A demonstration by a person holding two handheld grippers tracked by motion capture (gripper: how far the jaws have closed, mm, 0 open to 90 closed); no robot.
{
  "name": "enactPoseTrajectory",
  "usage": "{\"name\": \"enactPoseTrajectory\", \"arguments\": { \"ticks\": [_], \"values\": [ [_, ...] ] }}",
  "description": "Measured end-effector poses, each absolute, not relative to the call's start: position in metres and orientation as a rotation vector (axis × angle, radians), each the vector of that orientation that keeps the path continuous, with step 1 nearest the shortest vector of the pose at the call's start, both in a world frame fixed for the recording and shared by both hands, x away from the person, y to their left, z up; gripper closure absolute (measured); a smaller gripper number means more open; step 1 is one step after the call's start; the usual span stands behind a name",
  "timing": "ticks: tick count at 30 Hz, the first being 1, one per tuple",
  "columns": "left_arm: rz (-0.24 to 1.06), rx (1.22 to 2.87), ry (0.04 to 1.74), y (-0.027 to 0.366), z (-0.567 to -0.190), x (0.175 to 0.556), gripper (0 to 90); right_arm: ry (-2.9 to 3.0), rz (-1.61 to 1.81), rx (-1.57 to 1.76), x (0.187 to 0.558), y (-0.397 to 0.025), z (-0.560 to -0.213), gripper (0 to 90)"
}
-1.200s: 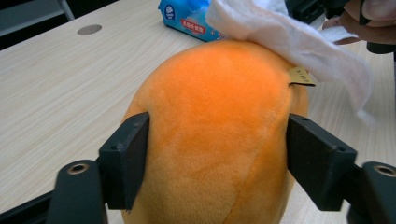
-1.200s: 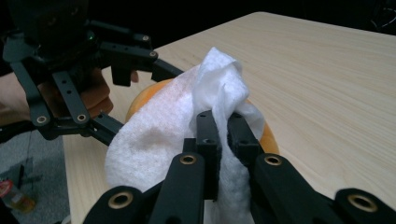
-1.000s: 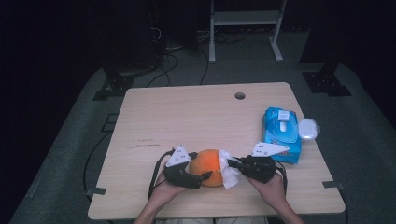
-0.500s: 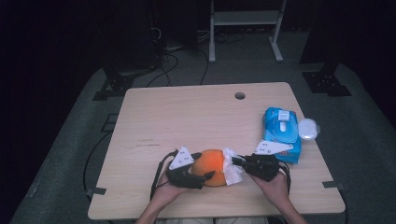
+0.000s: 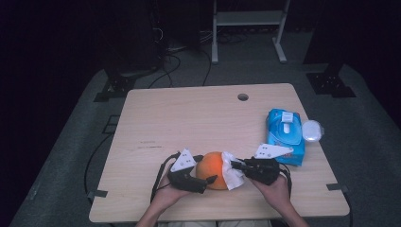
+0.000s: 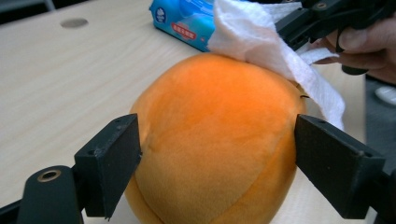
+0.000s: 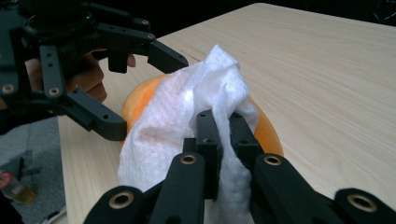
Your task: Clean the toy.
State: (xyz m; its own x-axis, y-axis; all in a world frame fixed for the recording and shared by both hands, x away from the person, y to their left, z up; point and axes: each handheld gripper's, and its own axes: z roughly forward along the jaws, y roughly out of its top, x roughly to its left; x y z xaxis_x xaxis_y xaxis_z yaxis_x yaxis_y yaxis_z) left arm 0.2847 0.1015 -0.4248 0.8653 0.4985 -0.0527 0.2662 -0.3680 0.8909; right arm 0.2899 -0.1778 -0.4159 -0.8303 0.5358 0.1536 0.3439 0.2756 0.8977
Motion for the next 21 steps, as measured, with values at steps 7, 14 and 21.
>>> {"name": "enactPoseTrajectory", "arguments": {
  "ticks": [7, 14, 21],
  "values": [
    [0.355, 2.012, 0.475, 0.091, -0.423, 0.277, 29.4, 2.358, 1.584, 0.718, 0.281, -0.164, -0.404, 84.7],
    [0.173, 1.961, 0.672, 0.103, -0.43, 0.293, 13.6, 2.341, 1.576, 0.814, 0.287, -0.178, -0.41, 84.9],
    [0.378, 2.033, 0.478, 0.09, -0.421, 0.277, 35.1, 2.347, 1.562, 0.673, 0.274, -0.158, -0.397, 84.8]
  ]
}}
